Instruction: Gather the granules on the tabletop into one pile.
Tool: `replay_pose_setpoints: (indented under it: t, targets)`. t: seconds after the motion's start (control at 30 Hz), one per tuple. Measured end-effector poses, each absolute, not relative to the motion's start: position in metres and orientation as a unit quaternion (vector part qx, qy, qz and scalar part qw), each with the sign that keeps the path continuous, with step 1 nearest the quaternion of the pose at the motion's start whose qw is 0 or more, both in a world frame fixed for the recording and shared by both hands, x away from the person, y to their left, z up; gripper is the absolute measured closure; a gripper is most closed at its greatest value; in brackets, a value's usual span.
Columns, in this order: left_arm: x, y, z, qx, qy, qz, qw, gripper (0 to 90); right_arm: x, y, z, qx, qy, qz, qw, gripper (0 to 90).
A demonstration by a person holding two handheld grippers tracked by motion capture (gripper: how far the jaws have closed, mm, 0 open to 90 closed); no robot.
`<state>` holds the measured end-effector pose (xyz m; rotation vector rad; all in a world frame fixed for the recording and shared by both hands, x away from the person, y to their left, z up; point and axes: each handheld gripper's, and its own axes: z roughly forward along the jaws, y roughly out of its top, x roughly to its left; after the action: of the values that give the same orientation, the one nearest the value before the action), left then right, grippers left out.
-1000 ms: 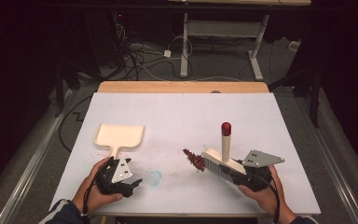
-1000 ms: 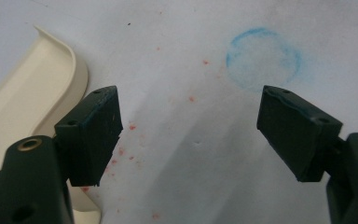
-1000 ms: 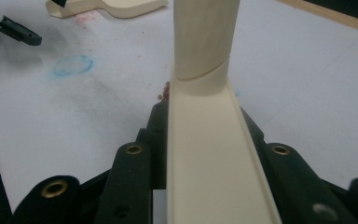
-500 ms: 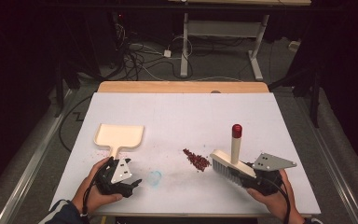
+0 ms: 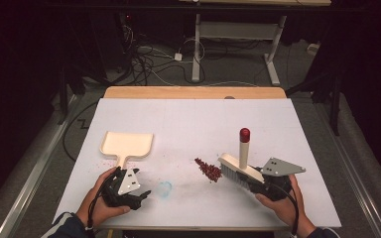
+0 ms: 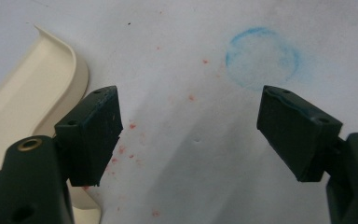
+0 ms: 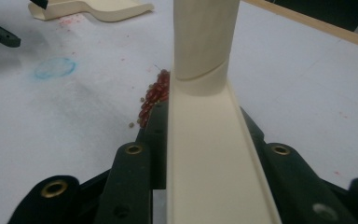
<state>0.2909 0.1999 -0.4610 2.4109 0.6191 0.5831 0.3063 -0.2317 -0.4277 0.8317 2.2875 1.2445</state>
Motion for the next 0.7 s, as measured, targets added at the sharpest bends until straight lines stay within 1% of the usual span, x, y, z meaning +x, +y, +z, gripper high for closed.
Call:
replay_pose_setpoints:
  t: [0.27, 0.5, 0.63, 0.7]
  targets:
    - [0.291, 0.201, -0.459, 0.899, 0.236, 0.224, 0.291, 21.3, 0.297, -0.254, -0.407, 0.295, 0.814, 0.46, 0.194, 67.2]
    - [0.29, 0.204, -0.457, 0.895, 0.238, 0.234, 0.295, 21.3, 0.282, -0.265, -0.395, 0.286, 0.825, 0.458, 0.166, 67.2]
    - [0.29, 0.204, -0.456, 0.895, 0.239, 0.232, 0.297, 21.3, 0.28, -0.272, -0.396, 0.303, 0.829, 0.454, 0.125, 66.7]
    - [0.29, 0.204, -0.456, 0.895, 0.239, 0.232, 0.297, 21.3, 0.283, -0.277, -0.398, 0.314, 0.828, 0.457, 0.082, 65.4]
